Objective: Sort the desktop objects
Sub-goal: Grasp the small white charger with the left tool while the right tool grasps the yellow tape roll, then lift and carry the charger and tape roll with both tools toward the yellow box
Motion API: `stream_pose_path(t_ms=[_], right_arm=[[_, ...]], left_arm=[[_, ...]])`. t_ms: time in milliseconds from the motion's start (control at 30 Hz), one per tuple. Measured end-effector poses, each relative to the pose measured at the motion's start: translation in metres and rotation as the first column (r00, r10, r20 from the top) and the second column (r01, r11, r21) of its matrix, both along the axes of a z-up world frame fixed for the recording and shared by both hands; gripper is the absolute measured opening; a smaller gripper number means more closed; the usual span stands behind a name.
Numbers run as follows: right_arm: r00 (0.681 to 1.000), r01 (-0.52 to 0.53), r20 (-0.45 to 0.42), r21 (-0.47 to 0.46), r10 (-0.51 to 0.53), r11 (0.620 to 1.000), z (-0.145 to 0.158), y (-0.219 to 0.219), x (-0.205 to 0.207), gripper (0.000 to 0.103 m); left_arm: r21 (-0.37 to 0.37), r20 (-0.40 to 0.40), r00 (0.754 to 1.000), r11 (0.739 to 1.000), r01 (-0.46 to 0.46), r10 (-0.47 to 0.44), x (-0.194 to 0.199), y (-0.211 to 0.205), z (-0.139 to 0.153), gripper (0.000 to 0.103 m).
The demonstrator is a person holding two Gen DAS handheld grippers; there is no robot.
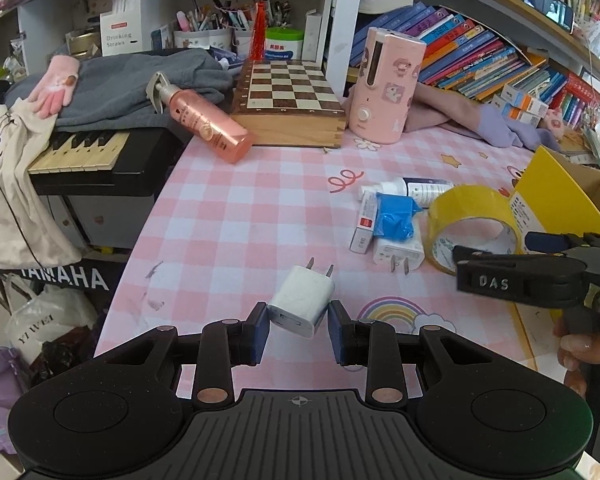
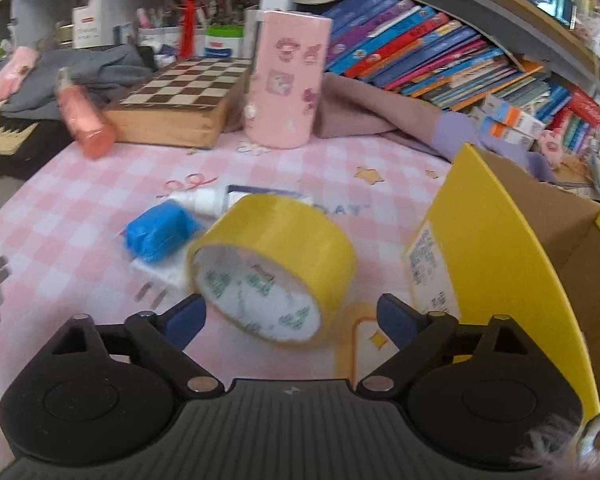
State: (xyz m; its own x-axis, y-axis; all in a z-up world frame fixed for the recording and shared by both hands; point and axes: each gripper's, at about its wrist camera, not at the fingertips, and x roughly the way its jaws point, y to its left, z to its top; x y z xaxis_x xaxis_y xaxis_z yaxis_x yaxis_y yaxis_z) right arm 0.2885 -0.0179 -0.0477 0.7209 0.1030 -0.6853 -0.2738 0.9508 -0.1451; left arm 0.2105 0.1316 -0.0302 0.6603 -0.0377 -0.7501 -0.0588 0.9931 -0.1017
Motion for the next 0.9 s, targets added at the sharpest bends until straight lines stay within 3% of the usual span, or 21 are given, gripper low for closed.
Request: stream_pose_path(t_ms=[33, 100, 200, 267, 367, 500, 900], right_arm=[[1.000, 0.015, 0.005, 0.001, -0.015, 1.000, 0.000, -0.002, 0.002, 0.085], [1.000, 0.026, 0.016, 0.013, -0.026, 1.000, 0.001, -0.006, 0.003, 0.054], [0.999, 0.036, 0.010, 0.014, -0.036, 0.999, -0.001, -0.010, 0.005, 0.024], [0.999, 0.051, 0.011, 0.028, -0.052, 0.998, -0.001, -0.016, 0.008, 0.015], [0.998, 0.060, 0.008, 0.042, -0.060, 0.997, 0.001, -0.022, 0.012, 0.009], [0.998, 0.056, 0.017, 0.060, -0.058, 0.997, 0.009, -0.030, 0.010, 0.009], [0.999, -0.027, 0.021, 0.111, 0.025, 0.993, 0.035, -0.051, -0.045, 0.009]], left_arm=[[0.000, 0.000, 1.000, 1.000, -0.001, 0.001, 0.001, 0.000, 0.000, 0.030], [-0.003, 0.000, 1.000, 1.000, -0.001, 0.001, 0.005, 0.000, 0.000, 0.030], [-0.002, 0.003, 1.000, 1.000, 0.006, -0.006, 0.009, -0.001, 0.000, 0.030], [-0.004, 0.008, 1.000, 1.000, 0.009, -0.009, 0.011, -0.002, 0.000, 0.030], [-0.006, 0.011, 1.000, 1.000, 0.018, -0.018, 0.013, -0.005, 0.000, 0.030], [-0.011, 0.018, 0.999, 0.999, 0.035, -0.035, 0.012, -0.009, 0.003, 0.030], [-0.035, 0.087, 0.994, 0.997, 0.076, -0.072, -0.020, -0.020, 0.030, 0.030]])
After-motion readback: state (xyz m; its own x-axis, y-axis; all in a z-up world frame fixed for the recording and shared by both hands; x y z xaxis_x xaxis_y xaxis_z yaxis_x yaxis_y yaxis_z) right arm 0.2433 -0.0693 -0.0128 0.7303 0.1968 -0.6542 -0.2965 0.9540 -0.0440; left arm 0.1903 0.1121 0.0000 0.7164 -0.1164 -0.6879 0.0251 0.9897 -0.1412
